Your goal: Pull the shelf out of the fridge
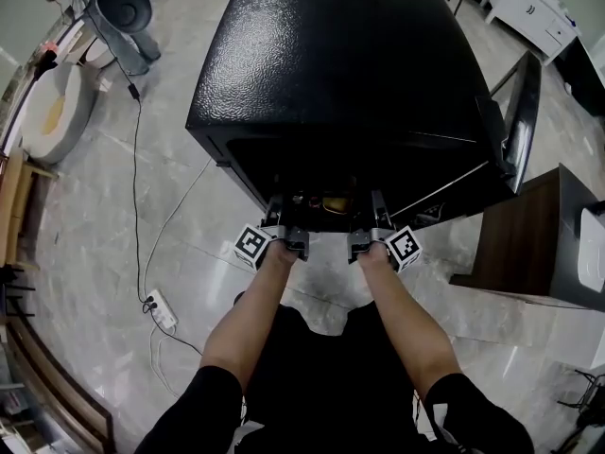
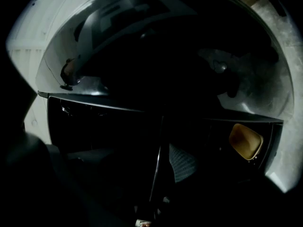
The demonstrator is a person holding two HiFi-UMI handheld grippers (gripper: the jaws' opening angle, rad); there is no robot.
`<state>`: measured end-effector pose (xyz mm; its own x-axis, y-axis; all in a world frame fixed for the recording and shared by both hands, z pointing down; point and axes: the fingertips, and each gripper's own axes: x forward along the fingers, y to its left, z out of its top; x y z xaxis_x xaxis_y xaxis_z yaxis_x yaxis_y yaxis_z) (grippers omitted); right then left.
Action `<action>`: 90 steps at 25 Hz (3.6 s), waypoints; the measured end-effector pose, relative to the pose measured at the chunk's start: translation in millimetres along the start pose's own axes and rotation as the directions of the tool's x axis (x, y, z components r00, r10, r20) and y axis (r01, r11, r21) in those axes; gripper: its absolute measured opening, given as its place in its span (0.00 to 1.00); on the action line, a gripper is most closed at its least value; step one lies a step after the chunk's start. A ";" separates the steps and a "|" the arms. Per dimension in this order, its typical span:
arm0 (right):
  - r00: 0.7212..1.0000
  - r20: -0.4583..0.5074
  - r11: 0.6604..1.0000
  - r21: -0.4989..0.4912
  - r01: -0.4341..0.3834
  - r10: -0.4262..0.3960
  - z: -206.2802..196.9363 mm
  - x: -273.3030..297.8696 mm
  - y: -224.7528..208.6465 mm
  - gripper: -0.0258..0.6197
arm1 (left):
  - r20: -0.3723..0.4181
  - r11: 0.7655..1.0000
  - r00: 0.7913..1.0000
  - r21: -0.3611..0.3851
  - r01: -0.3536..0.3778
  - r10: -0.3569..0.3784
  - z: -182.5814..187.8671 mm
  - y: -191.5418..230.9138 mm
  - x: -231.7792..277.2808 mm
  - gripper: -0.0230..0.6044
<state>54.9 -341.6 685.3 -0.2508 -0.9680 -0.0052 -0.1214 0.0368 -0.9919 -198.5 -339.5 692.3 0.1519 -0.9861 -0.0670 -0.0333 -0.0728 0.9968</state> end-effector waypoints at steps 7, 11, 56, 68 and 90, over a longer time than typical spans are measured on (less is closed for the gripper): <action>0.999 0.014 1.000 0.003 0.030 -0.030 0.9 9.9 -11.6 0.29 | 0.018 1.000 0.999 -0.011 -0.029 0.030 0.1 10.2 7.8 0.32; 1.000 0.004 1.000 -0.013 0.027 -0.027 -1.5 16.6 -12.5 0.26 | 0.019 1.000 0.999 -0.004 -0.026 0.026 1.2 11.4 11.6 0.31; 1.000 -0.002 0.999 0.035 -0.015 0.015 -1.8 3.1 -7.9 0.10 | 0.047 1.000 0.999 -0.010 -0.006 0.006 -0.8 2.7 -4.8 0.09; 1.000 -0.015 0.999 0.051 -0.004 0.005 -7.3 -22.0 -7.2 0.10 | 0.044 1.000 0.999 -0.013 -0.011 0.012 -4.9 -1.1 -27.7 0.09; 1.000 -0.028 0.997 0.072 0.012 -0.010 -15.8 -49.5 -6.8 0.10 | 0.045 0.999 0.999 -0.016 -0.031 0.031 -7.8 -8.1 -53.5 0.09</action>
<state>52.9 -290.0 694.3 -0.2768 -0.9609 0.0080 -0.0545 0.0074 -0.9985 -198.6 -285.0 688.1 0.1064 -0.9936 -0.0376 -0.0225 -0.0402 0.9989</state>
